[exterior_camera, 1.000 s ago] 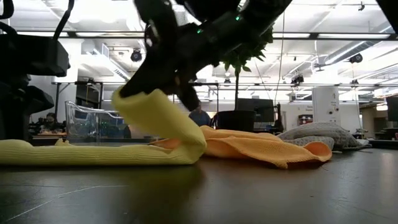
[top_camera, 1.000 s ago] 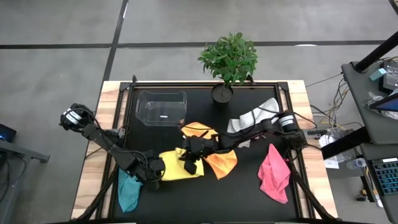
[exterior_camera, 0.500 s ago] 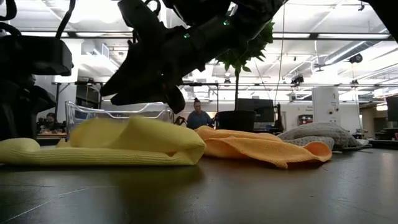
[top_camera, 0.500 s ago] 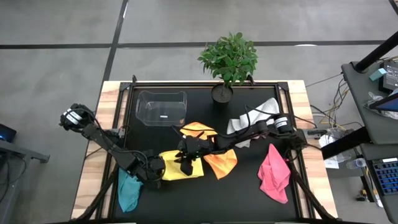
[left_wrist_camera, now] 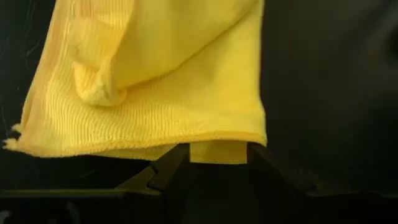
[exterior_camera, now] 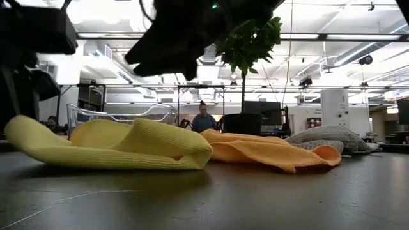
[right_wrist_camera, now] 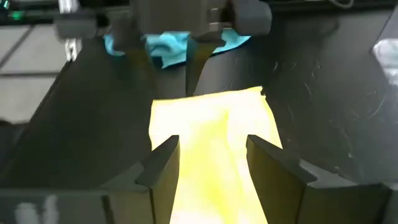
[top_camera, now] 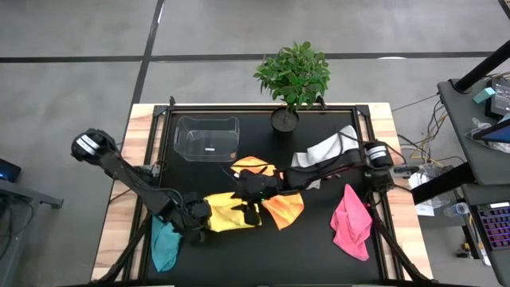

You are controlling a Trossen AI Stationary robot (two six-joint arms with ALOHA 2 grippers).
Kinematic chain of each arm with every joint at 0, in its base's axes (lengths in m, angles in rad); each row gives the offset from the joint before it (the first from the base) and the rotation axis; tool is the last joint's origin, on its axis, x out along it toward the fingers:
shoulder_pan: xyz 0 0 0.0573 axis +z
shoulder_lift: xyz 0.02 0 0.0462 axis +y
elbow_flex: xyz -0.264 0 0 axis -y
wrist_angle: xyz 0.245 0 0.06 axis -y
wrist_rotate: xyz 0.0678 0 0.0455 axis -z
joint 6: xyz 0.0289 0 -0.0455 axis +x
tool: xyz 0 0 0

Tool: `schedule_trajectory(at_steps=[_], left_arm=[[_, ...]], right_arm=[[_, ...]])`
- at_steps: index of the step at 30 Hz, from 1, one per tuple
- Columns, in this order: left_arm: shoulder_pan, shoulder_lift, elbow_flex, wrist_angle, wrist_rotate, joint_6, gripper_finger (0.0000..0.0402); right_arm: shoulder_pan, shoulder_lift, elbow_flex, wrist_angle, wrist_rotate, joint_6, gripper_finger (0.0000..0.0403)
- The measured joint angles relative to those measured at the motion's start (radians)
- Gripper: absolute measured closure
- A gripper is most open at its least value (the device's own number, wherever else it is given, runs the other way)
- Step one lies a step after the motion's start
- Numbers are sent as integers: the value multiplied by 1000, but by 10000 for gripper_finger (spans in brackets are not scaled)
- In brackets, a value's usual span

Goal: Fold microfiber towels
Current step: Fold the yellow towel

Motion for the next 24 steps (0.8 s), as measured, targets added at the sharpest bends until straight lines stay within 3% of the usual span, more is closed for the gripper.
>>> schedule_trajectory(at_steps=[5, 11, 16, 19, 24], left_arm=[[1, -25, 0, -1, -13, -3, 259], [0, -38, 0, -27, 119, -15, 259], [11, -47, 13, -36, 137, -37, 259], [28, -51, 34, -32, 67, -19, 259], [96, -45, 52, -7, -176, 106, 259]], right_arm=[[16, -72, -95, 3, 9, -52, 239], [15, -121, -209, 28, 14, -67, 250], [15, -129, -287, 106, 16, -63, 250], [15, -145, -346, 203, 15, -65, 253], [15, -178, -426, 335, 15, -81, 262]])
